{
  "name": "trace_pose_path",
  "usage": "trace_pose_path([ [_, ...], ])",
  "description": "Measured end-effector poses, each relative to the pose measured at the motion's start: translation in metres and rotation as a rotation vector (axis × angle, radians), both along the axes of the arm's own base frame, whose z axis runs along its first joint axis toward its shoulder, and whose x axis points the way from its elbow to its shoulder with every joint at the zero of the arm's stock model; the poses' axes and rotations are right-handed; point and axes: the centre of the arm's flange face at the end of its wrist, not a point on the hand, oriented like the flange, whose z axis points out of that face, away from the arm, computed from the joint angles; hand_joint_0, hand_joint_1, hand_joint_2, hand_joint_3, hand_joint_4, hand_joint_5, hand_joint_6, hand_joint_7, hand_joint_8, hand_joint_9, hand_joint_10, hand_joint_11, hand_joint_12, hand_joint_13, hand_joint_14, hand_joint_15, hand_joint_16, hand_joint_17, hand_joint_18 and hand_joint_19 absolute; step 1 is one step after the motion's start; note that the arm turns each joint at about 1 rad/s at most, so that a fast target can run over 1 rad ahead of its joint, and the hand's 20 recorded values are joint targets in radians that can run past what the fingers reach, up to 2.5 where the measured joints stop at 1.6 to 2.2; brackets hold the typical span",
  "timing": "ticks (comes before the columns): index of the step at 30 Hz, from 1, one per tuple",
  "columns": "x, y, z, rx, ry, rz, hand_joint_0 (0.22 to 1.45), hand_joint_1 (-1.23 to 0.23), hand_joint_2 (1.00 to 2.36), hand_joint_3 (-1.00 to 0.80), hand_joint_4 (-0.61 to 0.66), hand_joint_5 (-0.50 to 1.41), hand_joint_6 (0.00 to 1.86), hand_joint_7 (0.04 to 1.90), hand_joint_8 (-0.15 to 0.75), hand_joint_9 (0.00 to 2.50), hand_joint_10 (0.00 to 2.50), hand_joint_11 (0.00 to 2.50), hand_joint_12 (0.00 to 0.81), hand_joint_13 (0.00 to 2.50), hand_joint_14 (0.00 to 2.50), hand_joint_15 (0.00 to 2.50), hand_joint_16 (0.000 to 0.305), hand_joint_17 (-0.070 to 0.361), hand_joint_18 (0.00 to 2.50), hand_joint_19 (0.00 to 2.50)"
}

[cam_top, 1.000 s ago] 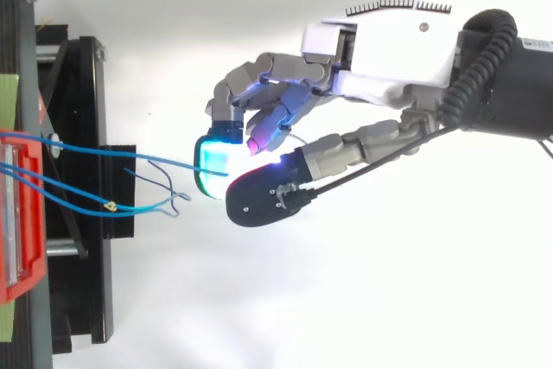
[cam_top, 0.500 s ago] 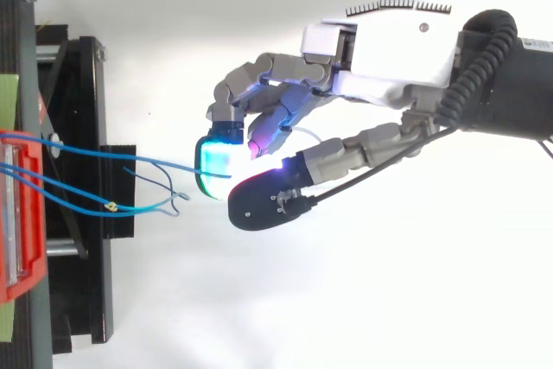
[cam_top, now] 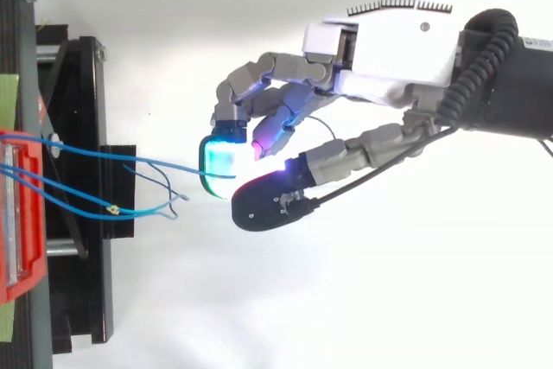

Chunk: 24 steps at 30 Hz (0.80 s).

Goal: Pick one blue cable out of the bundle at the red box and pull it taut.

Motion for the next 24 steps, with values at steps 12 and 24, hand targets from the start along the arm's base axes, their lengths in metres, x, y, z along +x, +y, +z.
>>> trace_pose_path([
  [12, -0.0003, -0.0001, -0.0002, 0.001, 0.002, 0.000, 0.51, -0.71, 1.00, -0.46, 0.12, -0.07, 0.79, 1.07, 0.298, 0.90, 0.01, 0.54, 0.351, 0.34, 0.00, 0.11, 0.051, 0.115, 0.49, 0.30],
  [24, -0.0002, 0.0001, -0.0004, 0.001, 0.002, 0.000, 0.57, -0.59, 1.02, -0.28, 0.09, -0.05, 0.74, 1.13, 0.277, 0.88, 0.01, 0.51, 0.332, 0.32, 0.01, 0.11, 0.047, 0.107, 0.46, 0.32],
])
